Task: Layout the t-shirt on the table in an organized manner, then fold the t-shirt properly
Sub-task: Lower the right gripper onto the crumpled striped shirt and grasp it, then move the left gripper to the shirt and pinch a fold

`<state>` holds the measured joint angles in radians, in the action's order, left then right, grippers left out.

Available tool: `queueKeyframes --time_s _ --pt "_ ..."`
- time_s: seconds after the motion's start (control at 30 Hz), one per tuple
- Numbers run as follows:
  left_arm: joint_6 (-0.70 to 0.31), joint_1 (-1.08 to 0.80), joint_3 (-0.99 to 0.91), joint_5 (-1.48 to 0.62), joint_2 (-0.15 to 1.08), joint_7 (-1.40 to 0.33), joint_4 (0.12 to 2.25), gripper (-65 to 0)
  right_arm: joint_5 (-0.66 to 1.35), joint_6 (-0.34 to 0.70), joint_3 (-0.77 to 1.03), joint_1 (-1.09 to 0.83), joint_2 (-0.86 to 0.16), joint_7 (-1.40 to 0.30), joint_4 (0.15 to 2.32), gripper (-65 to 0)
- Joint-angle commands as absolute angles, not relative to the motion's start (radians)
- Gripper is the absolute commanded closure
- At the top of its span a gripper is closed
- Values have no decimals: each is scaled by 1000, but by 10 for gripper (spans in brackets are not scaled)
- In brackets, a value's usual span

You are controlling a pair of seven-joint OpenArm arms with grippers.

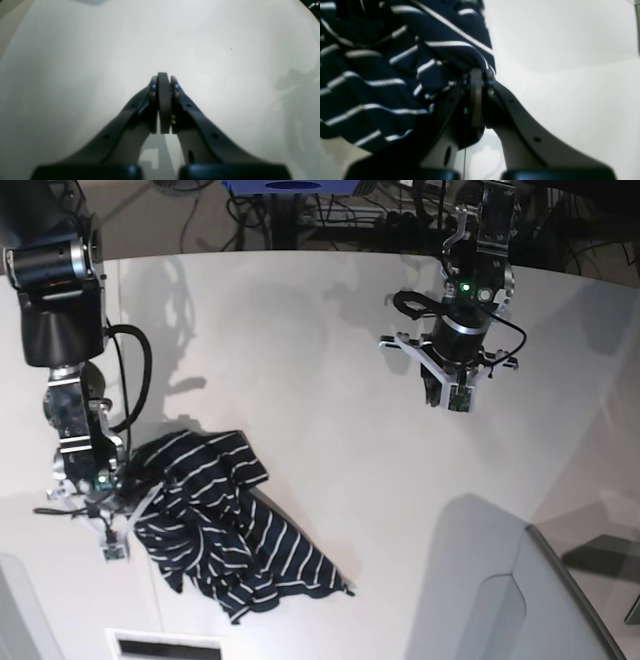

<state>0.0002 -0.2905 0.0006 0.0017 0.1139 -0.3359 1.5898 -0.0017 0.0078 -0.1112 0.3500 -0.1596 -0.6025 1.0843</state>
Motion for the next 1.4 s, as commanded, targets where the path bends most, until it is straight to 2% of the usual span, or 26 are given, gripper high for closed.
queueKeyframes --time_s 0.0,0.07,0.37,0.5,0.6,0.73,0.97,1.17,1.3,1.37 --pt "5 -285 -2 4 117 -314 1604 0 -2 -1 -107 375 -165 -575 1141 -26" --pt "5 -280 5 4 117 -314 1603 0 -2 -1 -107 354 -165 -602 1222 0" --pt "5 -179 25 -7 97 -311 1463 0 1 -1 -107 285 -165 -802 1567 0" --pt "5 -124 133 -7 94 -308 1429 -224 -2 -1 -105 223 -165 -812 1682 0" --pt "5 -74 243 -7 94 -308 1425 -309 -2 -1 -105 189 -165 -812 1730 0" --pt "5 10 378 -7 93 -308 1409 -369 -2 -1 -105 156 -165 -812 1784 0" --pt "5 189 535 -7 7 -308 1253 -369 -4 -2 -104 131 -163 -812 1794 0" --pt "-1 219 530 -35 -76 -308 1190 -369 -4 -2 -71 120 -165 -812 1794 0" --pt "-97 225 512 -298 -51 -314 1188 -370 -4 -2 -70 120 -165 -812 1793 0" --pt "-105 225 464 -473 -25 -314 1185 -370 -4 -2 -70 120 -165 -812 1793 0"
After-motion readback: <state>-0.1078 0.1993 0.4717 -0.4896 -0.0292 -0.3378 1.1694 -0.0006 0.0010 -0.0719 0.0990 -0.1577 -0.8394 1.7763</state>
